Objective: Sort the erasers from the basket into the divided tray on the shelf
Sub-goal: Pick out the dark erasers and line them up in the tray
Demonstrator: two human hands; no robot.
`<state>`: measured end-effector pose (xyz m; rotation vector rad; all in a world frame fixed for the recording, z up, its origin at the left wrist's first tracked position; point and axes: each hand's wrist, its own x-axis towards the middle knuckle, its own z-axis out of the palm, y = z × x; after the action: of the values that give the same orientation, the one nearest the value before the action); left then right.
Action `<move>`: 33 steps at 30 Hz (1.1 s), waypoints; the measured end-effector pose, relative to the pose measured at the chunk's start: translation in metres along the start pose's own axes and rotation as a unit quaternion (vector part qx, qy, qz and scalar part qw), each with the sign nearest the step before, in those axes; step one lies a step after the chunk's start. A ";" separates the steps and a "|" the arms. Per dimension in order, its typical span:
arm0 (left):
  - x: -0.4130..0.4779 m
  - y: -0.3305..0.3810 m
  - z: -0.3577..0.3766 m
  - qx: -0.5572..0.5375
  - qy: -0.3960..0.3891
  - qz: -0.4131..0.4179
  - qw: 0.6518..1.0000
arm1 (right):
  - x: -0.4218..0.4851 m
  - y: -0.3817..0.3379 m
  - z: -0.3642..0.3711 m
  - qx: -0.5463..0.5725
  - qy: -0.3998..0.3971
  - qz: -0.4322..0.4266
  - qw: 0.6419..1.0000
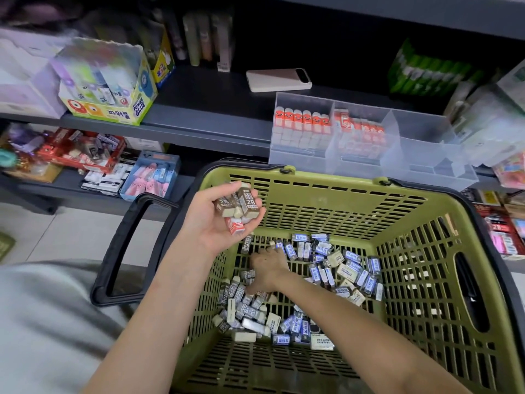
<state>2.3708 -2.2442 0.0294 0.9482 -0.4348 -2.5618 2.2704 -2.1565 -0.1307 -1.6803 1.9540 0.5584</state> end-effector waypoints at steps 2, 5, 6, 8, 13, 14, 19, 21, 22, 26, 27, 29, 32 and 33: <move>0.000 -0.001 0.000 0.002 -0.003 0.002 1.000 | -0.004 0.003 0.003 -0.017 -0.013 -0.007 1.000; 0.002 -0.003 0.000 0.009 -0.001 0.001 1.000 | -0.011 0.012 0.010 0.029 0.001 -0.032 0.999; 0.002 -0.004 0.000 0.012 0.000 0.000 1.000 | -0.014 0.016 0.010 0.060 0.004 -0.038 0.997; 0.003 -0.004 0.000 0.025 0.003 0.002 1.000 | -0.022 0.022 0.008 0.142 0.001 -0.042 0.989; 0.004 -0.011 0.006 0.170 0.086 0.043 0.981 | -0.055 0.035 -0.024 0.487 0.033 -0.005 0.873; 0.005 -0.013 0.007 0.219 0.103 0.053 0.969 | -0.064 0.039 -0.035 0.566 0.051 -0.009 0.823; 0.008 -0.024 0.015 0.315 0.097 0.065 0.942 | -0.106 0.054 -0.097 0.717 0.159 -0.058 0.676; 0.006 -0.029 0.021 0.323 0.065 0.076 0.941 | -0.118 0.056 -0.114 0.718 0.162 -0.085 0.671; 0.004 -0.031 0.025 0.318 0.041 0.084 0.943 | -0.124 0.056 -0.121 0.710 0.154 -0.098 0.680; 0.002 -0.029 0.030 0.302 -0.023 0.125 0.945 | -0.135 0.056 -0.136 0.694 0.153 -0.127 0.692; 0.002 -0.028 0.031 0.297 -0.034 0.136 0.944 | -0.137 0.056 -0.138 0.694 0.157 -0.127 0.691; 0.003 -0.024 0.034 0.282 -0.050 0.152 0.946 | -0.139 0.057 -0.143 0.706 0.154 -0.129 0.679; 0.006 -0.017 0.040 0.250 -0.064 0.158 0.953 | -0.141 0.063 -0.154 0.752 0.120 -0.151 0.631; 0.007 -0.015 0.042 0.248 -0.068 0.162 0.953 | -0.142 0.065 -0.158 0.753 0.112 -0.159 0.628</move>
<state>2.3342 -2.2271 0.0504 0.7696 -1.2105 -2.2572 2.2055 -2.1300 0.0801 -0.7887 1.2543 -1.2207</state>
